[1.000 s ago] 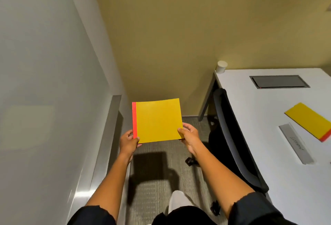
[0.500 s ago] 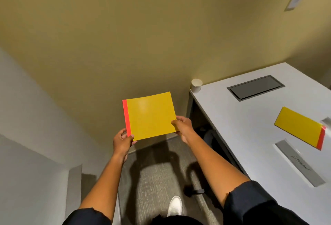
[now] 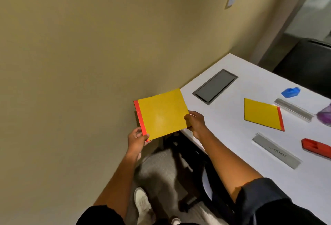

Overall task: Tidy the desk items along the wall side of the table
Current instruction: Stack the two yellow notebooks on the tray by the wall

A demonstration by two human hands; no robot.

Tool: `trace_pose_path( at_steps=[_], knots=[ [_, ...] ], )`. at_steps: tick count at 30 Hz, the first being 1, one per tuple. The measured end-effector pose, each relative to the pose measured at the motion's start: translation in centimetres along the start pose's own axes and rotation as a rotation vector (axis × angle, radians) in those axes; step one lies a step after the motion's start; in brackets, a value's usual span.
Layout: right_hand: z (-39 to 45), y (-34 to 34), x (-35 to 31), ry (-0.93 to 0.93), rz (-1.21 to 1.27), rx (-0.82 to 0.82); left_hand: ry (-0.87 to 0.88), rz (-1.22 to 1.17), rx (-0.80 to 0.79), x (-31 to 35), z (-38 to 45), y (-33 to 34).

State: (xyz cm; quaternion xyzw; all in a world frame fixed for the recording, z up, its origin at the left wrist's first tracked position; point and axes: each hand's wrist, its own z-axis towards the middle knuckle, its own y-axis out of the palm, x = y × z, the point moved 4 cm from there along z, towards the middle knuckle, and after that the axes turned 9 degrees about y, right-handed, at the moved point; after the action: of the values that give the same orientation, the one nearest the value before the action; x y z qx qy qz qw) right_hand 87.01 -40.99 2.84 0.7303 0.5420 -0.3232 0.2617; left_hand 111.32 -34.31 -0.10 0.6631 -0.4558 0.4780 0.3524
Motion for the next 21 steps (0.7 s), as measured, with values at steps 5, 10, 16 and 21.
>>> trace_pose_path(
  at_steps=[5, 10, 16, 21],
  knots=[
    [2.3, -2.8, -4.3, -0.045, 0.149, 0.073, -0.044, 0.0, -0.238, 1.9, 5.7, 5.4],
    [4.3, -4.7, -6.5, -0.066, 0.371, 0.181, -0.093, -0.043, -0.439, 3.7, 10.4, 10.1],
    [6.3, -5.5, -7.1, -0.071, 0.646, 0.191, -0.184, -0.141, -0.55, 4.0, 13.0, 14.8],
    [9.9, -6.5, -8.0, -0.024, 0.75, 0.203, -0.252, -0.162, -0.562, 2.9, 15.4, 19.3]
  ],
)
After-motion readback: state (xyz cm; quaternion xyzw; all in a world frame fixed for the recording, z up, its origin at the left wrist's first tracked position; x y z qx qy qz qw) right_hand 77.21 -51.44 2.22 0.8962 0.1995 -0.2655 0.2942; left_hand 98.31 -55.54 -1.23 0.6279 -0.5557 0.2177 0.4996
